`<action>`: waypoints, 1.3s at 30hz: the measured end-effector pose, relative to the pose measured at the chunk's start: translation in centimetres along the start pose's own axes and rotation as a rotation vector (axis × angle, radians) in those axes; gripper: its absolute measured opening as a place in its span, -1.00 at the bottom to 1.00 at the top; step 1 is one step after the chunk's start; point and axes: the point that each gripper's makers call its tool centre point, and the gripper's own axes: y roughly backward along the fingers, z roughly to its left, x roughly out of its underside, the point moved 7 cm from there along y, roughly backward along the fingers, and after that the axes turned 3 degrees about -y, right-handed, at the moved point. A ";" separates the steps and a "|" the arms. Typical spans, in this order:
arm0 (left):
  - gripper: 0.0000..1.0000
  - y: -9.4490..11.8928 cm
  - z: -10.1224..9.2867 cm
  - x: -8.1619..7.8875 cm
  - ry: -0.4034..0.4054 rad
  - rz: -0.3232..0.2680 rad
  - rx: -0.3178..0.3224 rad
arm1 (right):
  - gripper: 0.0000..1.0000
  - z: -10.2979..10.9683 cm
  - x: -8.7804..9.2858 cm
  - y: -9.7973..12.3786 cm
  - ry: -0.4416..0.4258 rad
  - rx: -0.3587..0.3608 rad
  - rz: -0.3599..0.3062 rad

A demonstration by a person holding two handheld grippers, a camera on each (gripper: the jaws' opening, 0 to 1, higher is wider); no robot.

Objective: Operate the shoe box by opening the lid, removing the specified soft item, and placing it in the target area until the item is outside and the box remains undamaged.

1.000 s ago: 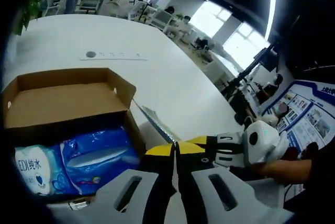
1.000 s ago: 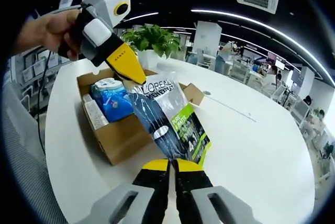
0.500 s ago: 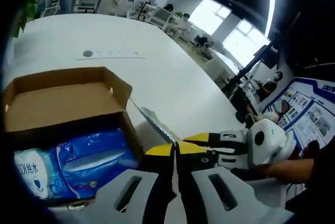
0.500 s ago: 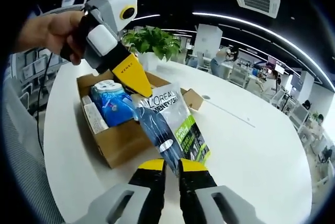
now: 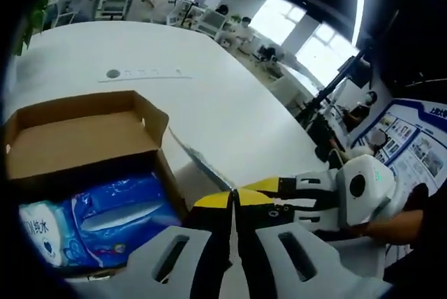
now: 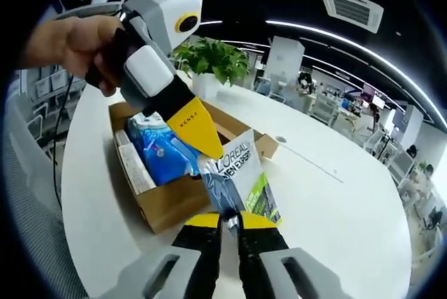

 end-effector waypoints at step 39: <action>-0.69 2.2 1.6 0.5 -0.173 -0.009 -0.029 | -1.00 -0.9 1.9 -0.3 -0.130 0.023 0.009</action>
